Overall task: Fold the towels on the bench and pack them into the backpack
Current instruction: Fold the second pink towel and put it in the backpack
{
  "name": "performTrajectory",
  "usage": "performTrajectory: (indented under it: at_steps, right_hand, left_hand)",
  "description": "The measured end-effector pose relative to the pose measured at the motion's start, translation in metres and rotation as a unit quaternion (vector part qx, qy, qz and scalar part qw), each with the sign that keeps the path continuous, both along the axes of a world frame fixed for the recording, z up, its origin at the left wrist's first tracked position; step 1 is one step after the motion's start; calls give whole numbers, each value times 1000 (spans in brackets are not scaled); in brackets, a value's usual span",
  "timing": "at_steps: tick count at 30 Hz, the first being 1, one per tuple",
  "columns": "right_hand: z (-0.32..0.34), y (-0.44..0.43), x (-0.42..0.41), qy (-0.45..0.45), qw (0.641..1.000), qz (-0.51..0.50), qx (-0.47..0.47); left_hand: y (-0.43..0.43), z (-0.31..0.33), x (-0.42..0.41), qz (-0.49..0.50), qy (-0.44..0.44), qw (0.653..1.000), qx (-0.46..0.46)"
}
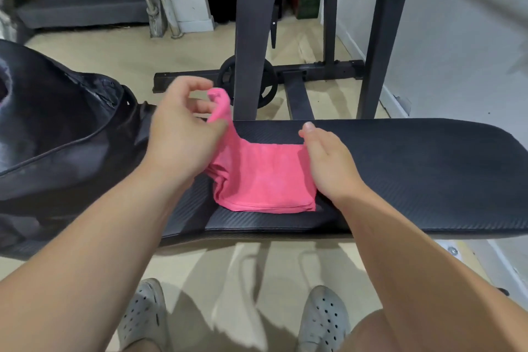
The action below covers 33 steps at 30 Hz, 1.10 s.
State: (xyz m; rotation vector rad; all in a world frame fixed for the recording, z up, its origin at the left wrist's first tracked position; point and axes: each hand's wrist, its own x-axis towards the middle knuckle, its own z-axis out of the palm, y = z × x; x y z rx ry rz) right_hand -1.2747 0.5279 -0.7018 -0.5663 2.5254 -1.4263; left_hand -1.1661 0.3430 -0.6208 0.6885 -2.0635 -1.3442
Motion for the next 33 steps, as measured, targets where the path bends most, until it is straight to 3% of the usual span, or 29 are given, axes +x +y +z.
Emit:
performTrajectory:
  at_steps: [5,7,10,13,17,20,22,26,30,33]
  right_hand:
    - [4,10,-14,-171,975,-38,-136]
    - [8,16,-18,-220,963,-24,-155]
    - [2,19,-21,-245,959,-6,-143]
    - [-10,17,-24,-228,969,-8,-100]
    - [-12,14,-26,-205,975,-5,-88]
    - [-15,9,-24,-154,986,0,-59]
    - [-15,7,-22,-139,989,1,-59]
    - [-11,15,-26,-125,992,28,-14]
    - [-9,25,-25,-69,991,39,104]
    - [-5,24,-24,26,993,23,117]
  left_hand:
    - [53,-15,-38,-118,-37,987,-100]
    - [67,-29,-49,-143,-73,977,-143]
    - [78,-56,-60,-194,-145,961,-135]
    - [76,-72,-59,-206,-184,954,-118]
    - [67,-65,-40,-106,-95,973,-183]
    - [57,-66,-28,-62,-65,959,-270]
    - [53,-72,-25,-72,-121,933,-332]
    - [62,-86,-26,-156,-303,867,-364]
    - [61,-104,-27,-206,-365,819,-392]
    - [57,-107,-28,-221,-373,808,-399]
